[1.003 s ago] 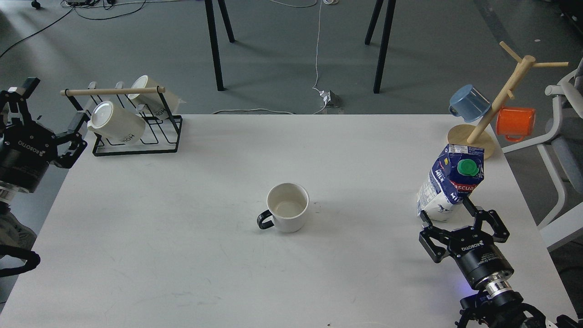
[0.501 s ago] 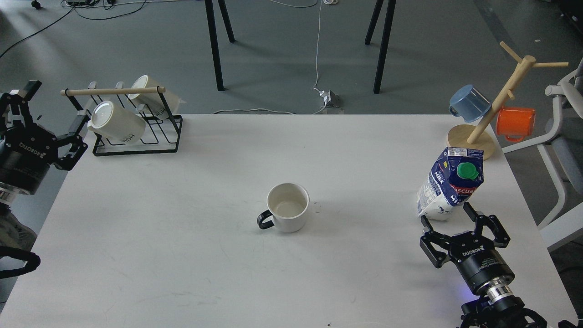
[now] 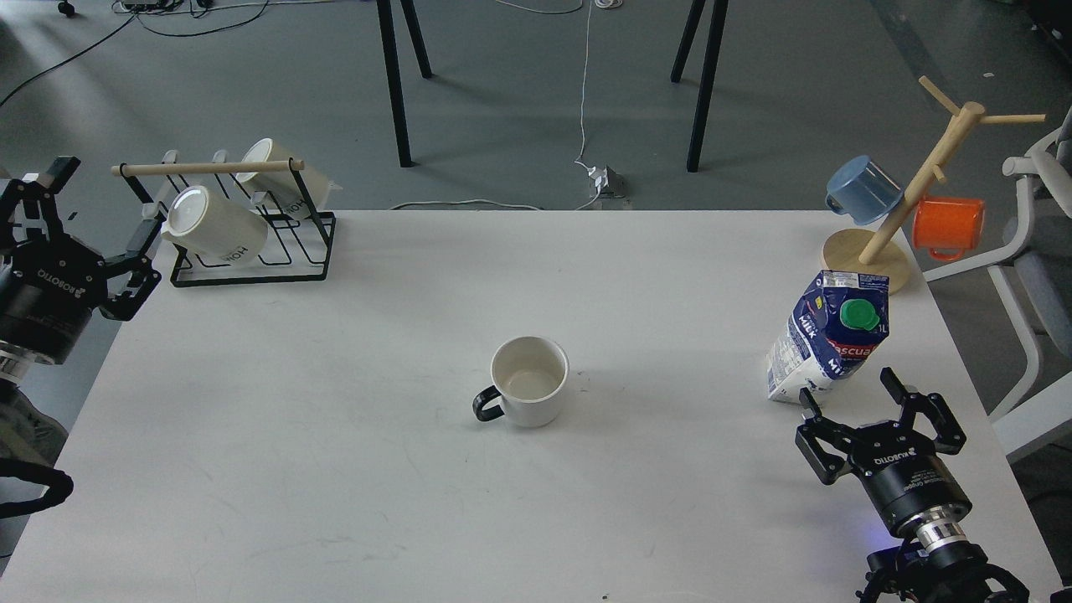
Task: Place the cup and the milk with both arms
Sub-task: 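Move the right gripper up to the milk carton and grasp it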
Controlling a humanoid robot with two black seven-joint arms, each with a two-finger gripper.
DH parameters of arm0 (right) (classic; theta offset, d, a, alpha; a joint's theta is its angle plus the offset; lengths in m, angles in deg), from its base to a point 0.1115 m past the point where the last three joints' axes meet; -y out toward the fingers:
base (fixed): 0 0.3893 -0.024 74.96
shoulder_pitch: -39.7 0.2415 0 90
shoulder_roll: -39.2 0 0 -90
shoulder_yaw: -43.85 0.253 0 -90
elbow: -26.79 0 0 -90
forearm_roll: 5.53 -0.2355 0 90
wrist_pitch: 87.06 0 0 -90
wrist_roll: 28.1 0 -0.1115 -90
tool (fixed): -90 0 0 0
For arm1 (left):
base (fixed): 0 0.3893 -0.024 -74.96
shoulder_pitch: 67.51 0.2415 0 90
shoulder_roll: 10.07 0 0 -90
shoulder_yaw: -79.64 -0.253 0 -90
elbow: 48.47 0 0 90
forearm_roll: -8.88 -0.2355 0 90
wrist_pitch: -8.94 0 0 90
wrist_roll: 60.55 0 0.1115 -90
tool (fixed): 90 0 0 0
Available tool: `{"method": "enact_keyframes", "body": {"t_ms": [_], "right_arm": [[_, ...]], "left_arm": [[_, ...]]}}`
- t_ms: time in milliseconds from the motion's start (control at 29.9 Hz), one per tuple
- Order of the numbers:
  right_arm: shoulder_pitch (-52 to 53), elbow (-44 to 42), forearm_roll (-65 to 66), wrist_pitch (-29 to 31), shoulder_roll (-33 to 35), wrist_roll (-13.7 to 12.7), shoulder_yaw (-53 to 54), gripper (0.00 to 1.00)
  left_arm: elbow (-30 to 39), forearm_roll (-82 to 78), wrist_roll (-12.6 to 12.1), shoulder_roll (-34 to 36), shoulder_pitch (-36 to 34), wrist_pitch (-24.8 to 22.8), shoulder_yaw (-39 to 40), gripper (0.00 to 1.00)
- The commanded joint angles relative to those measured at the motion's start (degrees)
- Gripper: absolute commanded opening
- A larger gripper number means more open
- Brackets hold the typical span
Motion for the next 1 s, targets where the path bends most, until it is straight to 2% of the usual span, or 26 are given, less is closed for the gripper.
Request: {"method": "enact_keyframes", "body": {"t_ms": [0,735,802,903,969], "right_arm": [[0.67,-1.06,-0.08,0.00,0.06,-0.03,0.57,0.99],[8.14,-7.31,0.18,0.00,-3.02,-0.12,-0.92,0.97],[8.14,-7.31,0.27,0.00,-3.02,-0.12,-0.83,0.88],[8.14,-7.31,0.44,0.00,-3.02,-0.20,-0.83,0.64],[8.14,-7.40,0.53,0.00,-3.02,-0.20,-0.83,0.55]], "left_arm": [[-0.18,-0.06,0.00,-0.04,-0.08,0.00,0.00,0.99],[-1.94,-0.15,0.00,-0.57,0.45,0.00,-0.09,0.99],[-2.21,-0.15,0.00,-0.66,0.54,0.00,-0.09,0.99],[-2.99,-0.50,0.00,-0.92,0.54,0.00,-0.09,0.99],[-3.43,-0.94,0.00,-1.44,0.45,0.00,-0.09,0.99]]}}
